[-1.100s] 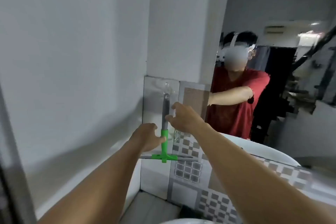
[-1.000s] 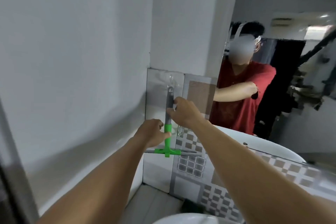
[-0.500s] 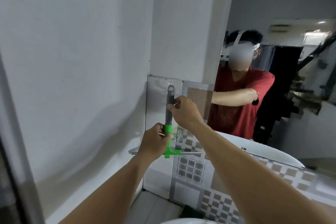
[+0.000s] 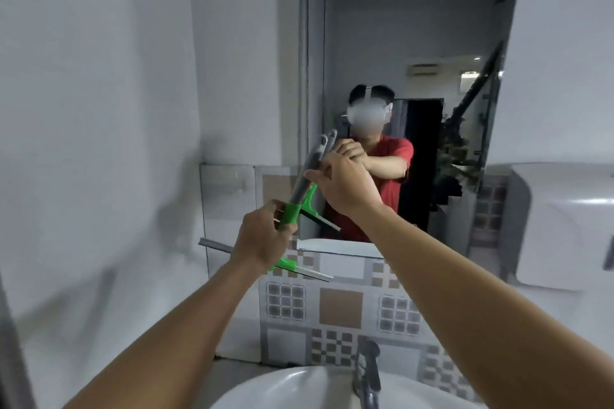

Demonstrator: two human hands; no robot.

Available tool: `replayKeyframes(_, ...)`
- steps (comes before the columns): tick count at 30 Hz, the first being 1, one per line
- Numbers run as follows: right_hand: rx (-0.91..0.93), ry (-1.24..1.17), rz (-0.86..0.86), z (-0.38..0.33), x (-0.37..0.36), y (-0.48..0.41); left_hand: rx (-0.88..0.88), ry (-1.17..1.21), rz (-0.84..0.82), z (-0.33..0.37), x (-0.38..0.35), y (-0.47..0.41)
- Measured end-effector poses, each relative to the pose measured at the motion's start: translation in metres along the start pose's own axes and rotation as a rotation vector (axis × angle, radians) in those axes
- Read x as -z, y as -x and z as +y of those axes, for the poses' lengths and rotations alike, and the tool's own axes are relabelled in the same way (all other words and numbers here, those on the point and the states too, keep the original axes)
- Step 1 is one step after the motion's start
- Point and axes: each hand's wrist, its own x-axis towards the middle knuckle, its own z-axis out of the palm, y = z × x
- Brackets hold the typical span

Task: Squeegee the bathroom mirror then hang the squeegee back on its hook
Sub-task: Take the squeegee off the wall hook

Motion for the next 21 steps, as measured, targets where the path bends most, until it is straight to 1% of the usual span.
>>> replayKeyframes(2, 0.037, 0.124, 0.068, 0.012, 0.027, 0.014, -0.011, -0.035, -0.089, 0.022, 0.001, 0.002)
replayKeyframes(5, 0.135, 0.286, 0.154, 0.026, 0.056, 0.031, -0.077, -0.144, -0.152, 0.054, 0.005, 0.001)
replayKeyframes(7, 0.189, 0.427, 0.134, 0.036, 0.072, 0.039, -0.133, -0.202, -0.19, 0.075, 0.006, -0.001)
replayKeyframes(9, 0.233, 0.508, 0.048, 0.042, 0.087, 0.044, -0.192, -0.257, -0.222, 0.092, 0.007, -0.005)
replayKeyframes(11, 0.233, 0.519, -0.041, 0.044, 0.099, 0.047, -0.268, -0.312, -0.236, 0.107, 0.01, -0.01)
replayKeyframes(13, 0.244, 0.495, -0.081, 0.044, 0.107, 0.05, -0.343, -0.359, -0.237, 0.12, 0.013, -0.017)
replayKeyframes(18, 0.303, 0.426, -0.066, 0.051, 0.115, 0.045, -0.493, -0.41, -0.219, 0.133, 0.019, -0.047)
replayKeyframes(21, 0.326, 0.437, -0.013, 0.056, 0.114, 0.031, -0.568, -0.401, -0.19, 0.135, 0.023, -0.07)
